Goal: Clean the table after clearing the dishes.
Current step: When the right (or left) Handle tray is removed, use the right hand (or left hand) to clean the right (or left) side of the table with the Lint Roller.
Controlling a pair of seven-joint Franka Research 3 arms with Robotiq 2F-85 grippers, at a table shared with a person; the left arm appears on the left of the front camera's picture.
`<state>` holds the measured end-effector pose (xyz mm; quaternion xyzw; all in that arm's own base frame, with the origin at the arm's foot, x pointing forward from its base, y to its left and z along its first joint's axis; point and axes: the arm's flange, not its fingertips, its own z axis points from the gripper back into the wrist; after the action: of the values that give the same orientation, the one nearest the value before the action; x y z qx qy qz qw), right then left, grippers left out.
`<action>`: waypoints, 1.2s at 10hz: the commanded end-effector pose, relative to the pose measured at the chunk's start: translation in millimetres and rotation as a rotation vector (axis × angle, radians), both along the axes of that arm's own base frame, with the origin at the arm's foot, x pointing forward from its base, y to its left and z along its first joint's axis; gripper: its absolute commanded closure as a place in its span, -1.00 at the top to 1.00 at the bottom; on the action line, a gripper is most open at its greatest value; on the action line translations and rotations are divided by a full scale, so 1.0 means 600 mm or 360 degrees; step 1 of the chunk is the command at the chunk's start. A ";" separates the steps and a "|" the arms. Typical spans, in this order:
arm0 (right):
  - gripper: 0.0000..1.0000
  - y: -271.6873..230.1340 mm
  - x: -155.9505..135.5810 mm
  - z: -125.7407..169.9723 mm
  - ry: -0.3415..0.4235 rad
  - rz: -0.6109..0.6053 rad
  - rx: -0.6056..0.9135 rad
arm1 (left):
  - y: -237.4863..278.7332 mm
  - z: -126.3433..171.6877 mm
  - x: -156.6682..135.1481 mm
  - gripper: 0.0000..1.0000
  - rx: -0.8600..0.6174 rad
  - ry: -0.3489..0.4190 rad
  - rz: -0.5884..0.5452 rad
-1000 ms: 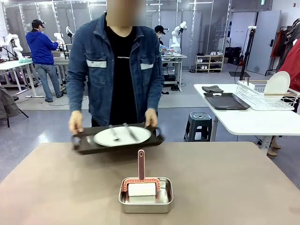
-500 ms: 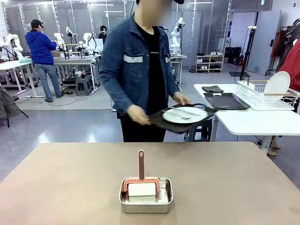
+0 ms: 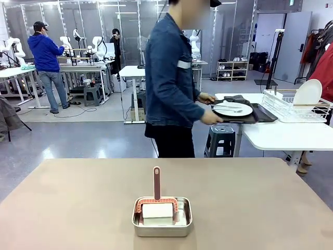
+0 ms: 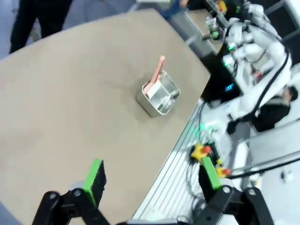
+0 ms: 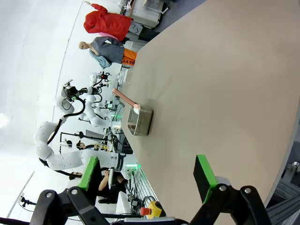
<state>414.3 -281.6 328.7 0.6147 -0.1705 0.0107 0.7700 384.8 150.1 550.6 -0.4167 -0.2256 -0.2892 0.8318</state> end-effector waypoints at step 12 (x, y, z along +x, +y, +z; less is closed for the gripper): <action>1.00 0.001 -0.001 0.005 -0.0001 0.0005 -0.0004 | -0.295 0.051 0.049 1.00 0.0411 -0.0209 -0.0514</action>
<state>415.0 -282.6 328.4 0.6143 -0.1704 0.0108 0.7704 403.6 -5.8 578.1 -0.3351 -0.1747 -0.4426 0.8132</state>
